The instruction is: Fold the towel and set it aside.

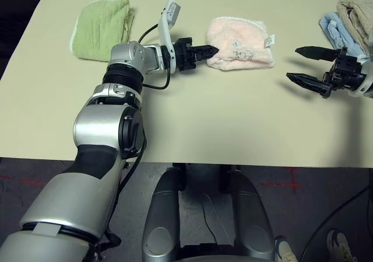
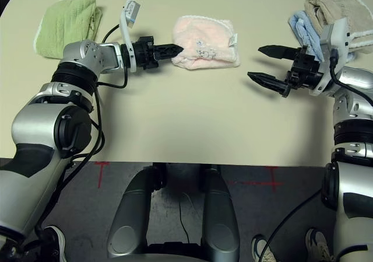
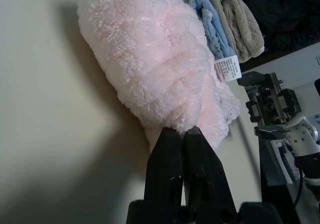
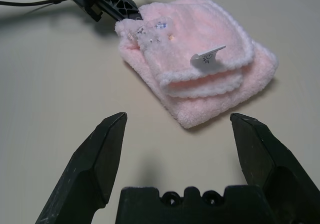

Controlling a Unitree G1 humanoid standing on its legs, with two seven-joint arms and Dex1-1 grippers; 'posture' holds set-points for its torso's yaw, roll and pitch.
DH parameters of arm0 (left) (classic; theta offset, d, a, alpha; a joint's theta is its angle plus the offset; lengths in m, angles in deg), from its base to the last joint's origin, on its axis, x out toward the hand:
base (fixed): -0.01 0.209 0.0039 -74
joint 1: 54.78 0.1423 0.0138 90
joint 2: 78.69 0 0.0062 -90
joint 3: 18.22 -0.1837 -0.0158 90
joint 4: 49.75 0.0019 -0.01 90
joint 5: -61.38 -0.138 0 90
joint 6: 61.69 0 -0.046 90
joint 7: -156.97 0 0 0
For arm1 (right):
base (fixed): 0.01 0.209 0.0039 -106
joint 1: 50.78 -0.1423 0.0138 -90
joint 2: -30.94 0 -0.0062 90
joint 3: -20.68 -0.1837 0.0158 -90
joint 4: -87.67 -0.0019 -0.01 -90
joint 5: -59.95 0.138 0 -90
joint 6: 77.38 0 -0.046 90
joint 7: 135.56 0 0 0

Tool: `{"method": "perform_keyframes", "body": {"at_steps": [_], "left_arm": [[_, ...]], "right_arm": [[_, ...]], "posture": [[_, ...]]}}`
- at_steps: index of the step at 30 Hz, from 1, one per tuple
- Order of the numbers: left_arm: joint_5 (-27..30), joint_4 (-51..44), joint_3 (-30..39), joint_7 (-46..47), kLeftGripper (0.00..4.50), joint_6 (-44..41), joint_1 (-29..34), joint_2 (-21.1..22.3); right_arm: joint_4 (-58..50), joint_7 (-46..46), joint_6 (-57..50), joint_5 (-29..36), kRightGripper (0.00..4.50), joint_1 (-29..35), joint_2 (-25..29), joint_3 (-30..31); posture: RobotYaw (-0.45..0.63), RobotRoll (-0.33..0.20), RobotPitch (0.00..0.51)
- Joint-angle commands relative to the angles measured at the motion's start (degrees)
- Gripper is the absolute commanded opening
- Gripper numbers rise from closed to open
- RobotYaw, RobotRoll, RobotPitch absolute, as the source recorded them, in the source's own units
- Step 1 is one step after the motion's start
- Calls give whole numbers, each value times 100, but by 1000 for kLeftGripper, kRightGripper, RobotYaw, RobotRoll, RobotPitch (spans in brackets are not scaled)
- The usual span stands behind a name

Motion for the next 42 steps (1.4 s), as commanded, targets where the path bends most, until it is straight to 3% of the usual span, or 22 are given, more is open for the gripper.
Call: {"method": "perform_keyframes", "body": {"at_steps": [1,11,15,23,35,38,42], "left_arm": [[88,-18,50,-35,47,-125,18,90],[901,-456,1215,1083,47,573,268,136],[1152,-1071,1279,1221,47,217,546,157],[1535,-3104,889,1352,47,-1354,1695,500],[1856,-3771,916,1736,47,-1670,1961,767],[1976,-3874,875,1781,733,-1879,1964,699],[2100,-3837,823,1818,2151,-2144,1887,592]], "right_arm": [[90,49,65,-57,4500,29,136,-2],[-151,-62,-107,-6,4500,115,192,-36],[-202,-114,-140,-3,4500,127,168,-22],[-79,-150,-77,-52,4500,17,84,39],[-8,-139,-49,-101,4500,-89,41,92],[-1,-138,-45,-125,4500,-105,40,96],[-11,-153,-44,-146,4500,-97,42,101]], "posture": [[-43,0,388],[-47,0,390],[-35,0,391],[-15,0,394],[-2,0,395],[-3,0,396],[-6,0,397]]}}
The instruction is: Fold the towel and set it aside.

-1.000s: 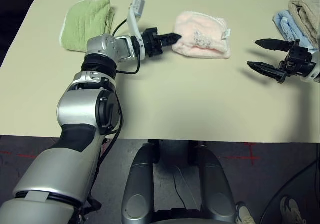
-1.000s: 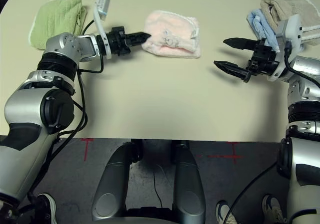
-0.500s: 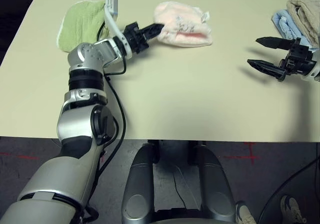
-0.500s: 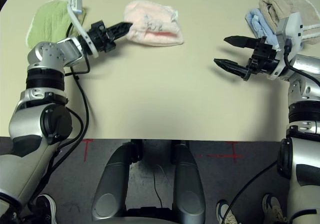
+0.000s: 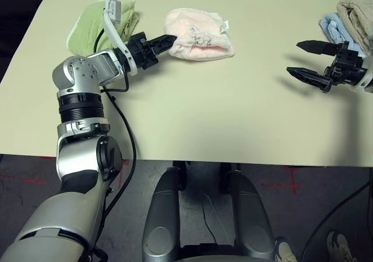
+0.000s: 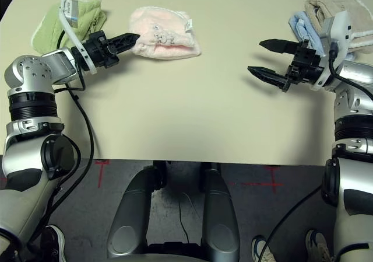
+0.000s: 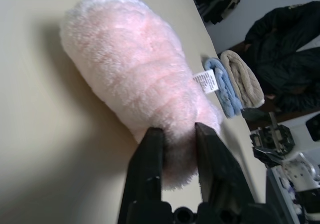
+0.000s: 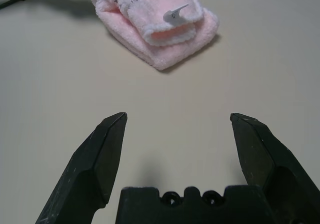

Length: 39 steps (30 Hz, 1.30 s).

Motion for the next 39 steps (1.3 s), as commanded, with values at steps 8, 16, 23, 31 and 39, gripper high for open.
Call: {"method": "perform_keyframes", "body": {"at_steps": [8,16,23,31,39], "left_arm": [[122,321,-346,-73,4453,-337,-115,-213],[-70,855,-615,-135,4287,175,-286,-246],[-151,1232,-679,-257,2010,471,-475,-175],[-172,1290,-750,-372,16,540,-528,-35],[-34,1107,-551,-294,16,571,-669,154]], "right_arm": [[-25,11,58,-55,4500,155,29,27],[-147,12,7,-10,4500,260,93,-18],[-161,6,-15,-5,4500,259,104,-19],[-60,1,28,-37,4500,180,71,6],[-12,-5,70,-57,4500,151,51,21]], "posture": [[-19,0,398],[-27,0,398],[-25,0,394],[-17,0,388],[-14,0,383]]}}
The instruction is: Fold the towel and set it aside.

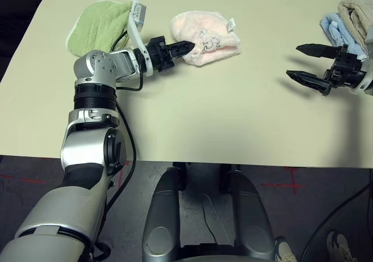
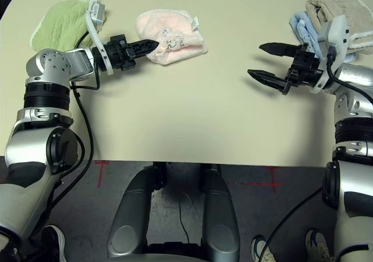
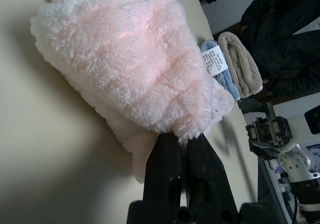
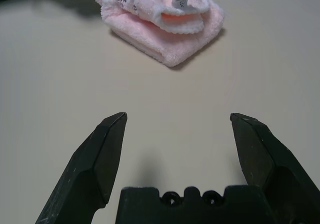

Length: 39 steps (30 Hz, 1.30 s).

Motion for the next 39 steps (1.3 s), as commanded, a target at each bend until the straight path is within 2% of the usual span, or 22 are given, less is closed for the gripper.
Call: {"method": "perform_keyframes", "body": {"at_steps": [1,10,18,30,39], "left_arm": [[65,-178,173,44,16,-1,-118,134],[185,-473,595,302,16,125,-495,373],[141,-656,649,338,16,219,-519,554],[-271,191,398,46,16,1109,-984,970],[-421,1229,520,-193,16,2041,-1746,1034]], "right_arm": [[65,14,59,-36,4500,27,39,20],[67,19,44,-22,4500,2,18,23],[141,22,52,-49,4500,-104,-37,51],[473,97,257,-80,4500,-184,-54,48],[362,80,221,-67,4500,-138,-72,63]], "posture": [[-14,0,383],[8,0,381],[19,0,381],[25,0,384],[24,0,389]]}}
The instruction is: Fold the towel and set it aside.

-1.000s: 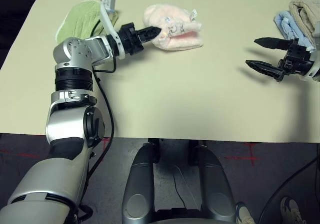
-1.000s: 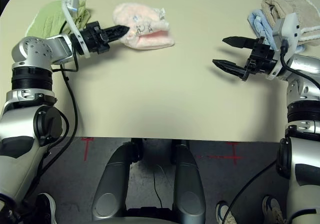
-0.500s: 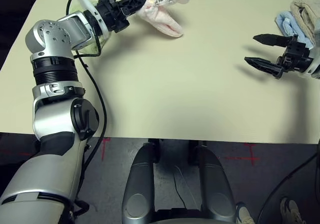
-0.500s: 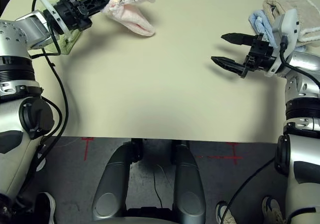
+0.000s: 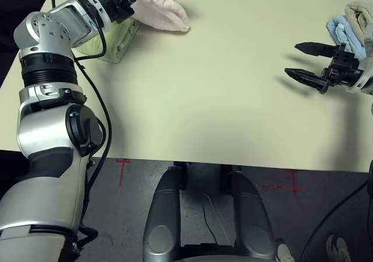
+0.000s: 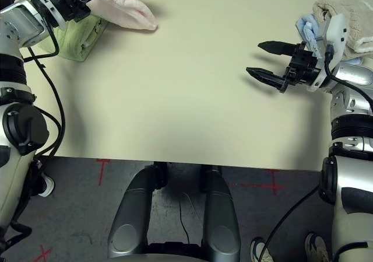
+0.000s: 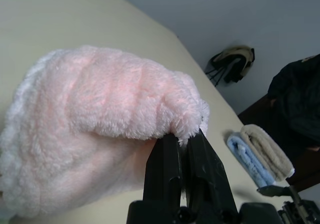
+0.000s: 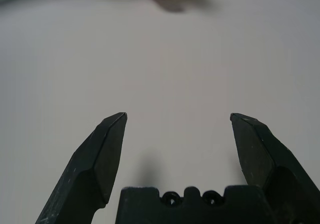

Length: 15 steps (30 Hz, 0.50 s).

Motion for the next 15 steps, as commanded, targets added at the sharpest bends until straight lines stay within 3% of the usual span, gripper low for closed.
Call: {"method": "perform_keyframes", "body": {"at_steps": [1,10,15], "left_arm": [[-89,306,44,-172,16,354,-313,65],[-560,1176,-39,-343,16,1436,-954,253],[-954,1468,-202,-385,16,1857,-970,451]], "right_arm": [[-63,46,15,-47,4500,88,21,51],[-153,17,-79,-50,4500,89,-15,77],[-191,-18,-111,-31,4500,93,-17,107]], "posture": [[25,0,389],[23,0,391],[24,0,394]]}}
